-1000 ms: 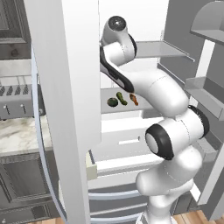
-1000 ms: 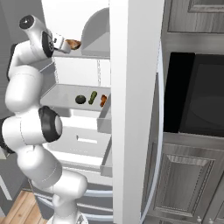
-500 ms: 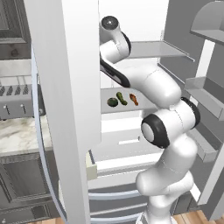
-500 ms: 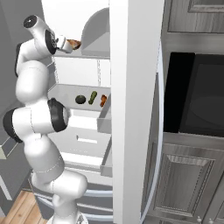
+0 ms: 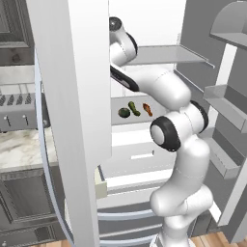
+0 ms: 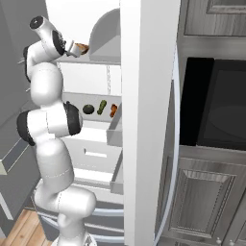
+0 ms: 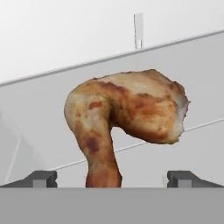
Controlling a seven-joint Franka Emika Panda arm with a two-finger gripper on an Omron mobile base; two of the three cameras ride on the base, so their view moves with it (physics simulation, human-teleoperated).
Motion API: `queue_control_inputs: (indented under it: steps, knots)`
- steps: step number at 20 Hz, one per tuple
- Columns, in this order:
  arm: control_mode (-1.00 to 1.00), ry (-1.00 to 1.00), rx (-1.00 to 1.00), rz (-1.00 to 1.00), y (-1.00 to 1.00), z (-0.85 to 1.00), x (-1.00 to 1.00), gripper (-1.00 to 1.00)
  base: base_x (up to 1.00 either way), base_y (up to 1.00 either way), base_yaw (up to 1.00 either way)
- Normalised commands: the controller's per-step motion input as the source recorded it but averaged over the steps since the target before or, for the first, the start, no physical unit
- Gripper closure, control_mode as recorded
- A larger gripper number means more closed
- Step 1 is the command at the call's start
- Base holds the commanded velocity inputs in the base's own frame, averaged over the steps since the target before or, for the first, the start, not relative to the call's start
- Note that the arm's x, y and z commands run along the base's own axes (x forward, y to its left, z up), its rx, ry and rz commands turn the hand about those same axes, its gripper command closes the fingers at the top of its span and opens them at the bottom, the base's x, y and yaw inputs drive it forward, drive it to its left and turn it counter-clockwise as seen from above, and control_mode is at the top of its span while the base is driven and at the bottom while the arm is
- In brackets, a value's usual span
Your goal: Place one squash and one chicken drumstick in each tupperware on the nearby counter, to pack two identical lunches.
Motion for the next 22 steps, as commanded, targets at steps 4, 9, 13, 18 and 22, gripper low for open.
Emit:
queue_control_inputs:
  steps: [4, 9, 13, 18, 22]
  knots:
    - [-1.00, 0.01, 0.00, -0.03, 0.05, -0.09, 0.44, -1.00, 0.00, 0.00, 0.00]
    - [-1.00, 0.05, -0.01, -0.04, 0.01, -0.24, 0.31, -1.00, 0.00, 0.00, 0.00]
    - [-1.00, 0.15, -0.02, -0.07, 0.00, -0.44, 0.01, 1.00, 0.00, 0.00, 0.00]
    - [-1.00, 0.03, -0.01, -0.07, 0.00, -0.53, -0.03, 1.00, 0.00, 0.00, 0.00]
    - [-1.00, -0.13, -0.03, -0.09, -0.14, -0.65, -0.56, 1.00, 0.00, 0.00, 0.00]
